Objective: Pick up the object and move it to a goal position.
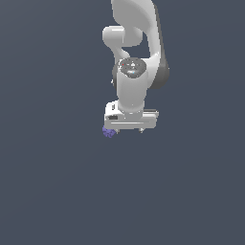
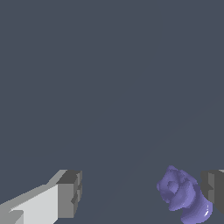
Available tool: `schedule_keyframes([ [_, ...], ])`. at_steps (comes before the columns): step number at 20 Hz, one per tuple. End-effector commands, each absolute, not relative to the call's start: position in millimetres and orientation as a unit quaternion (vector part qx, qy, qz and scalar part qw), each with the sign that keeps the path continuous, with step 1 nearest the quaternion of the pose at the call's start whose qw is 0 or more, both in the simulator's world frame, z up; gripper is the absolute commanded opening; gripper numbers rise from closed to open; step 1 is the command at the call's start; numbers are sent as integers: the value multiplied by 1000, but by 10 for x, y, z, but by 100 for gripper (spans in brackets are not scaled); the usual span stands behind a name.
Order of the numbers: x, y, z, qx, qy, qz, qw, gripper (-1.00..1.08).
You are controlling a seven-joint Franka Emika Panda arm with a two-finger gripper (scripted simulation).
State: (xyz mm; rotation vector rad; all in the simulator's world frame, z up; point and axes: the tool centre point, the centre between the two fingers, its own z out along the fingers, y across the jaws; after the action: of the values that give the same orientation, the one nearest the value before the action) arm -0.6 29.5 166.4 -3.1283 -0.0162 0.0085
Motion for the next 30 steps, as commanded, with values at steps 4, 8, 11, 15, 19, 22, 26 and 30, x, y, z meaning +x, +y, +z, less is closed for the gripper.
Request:
schedule_keyframes([
  [4,-6,271,1683,-1000,-1,1,8,100],
  [8,-6,187,1758,-1000,13,-5,11,100],
  [11,-1,164,1792,-1000,16,-7,12,100],
  [15,-11,158,1773,-1000,18,-6,12,100],
  [19,-64,88,1705,-999,37,-6,12,100],
  [22,-138,-1,1613,-998,60,-5,11,100],
  [26,-290,-171,1447,-994,106,-3,10,100],
  [30,-512,-390,1241,-986,166,-2,7,100],
])
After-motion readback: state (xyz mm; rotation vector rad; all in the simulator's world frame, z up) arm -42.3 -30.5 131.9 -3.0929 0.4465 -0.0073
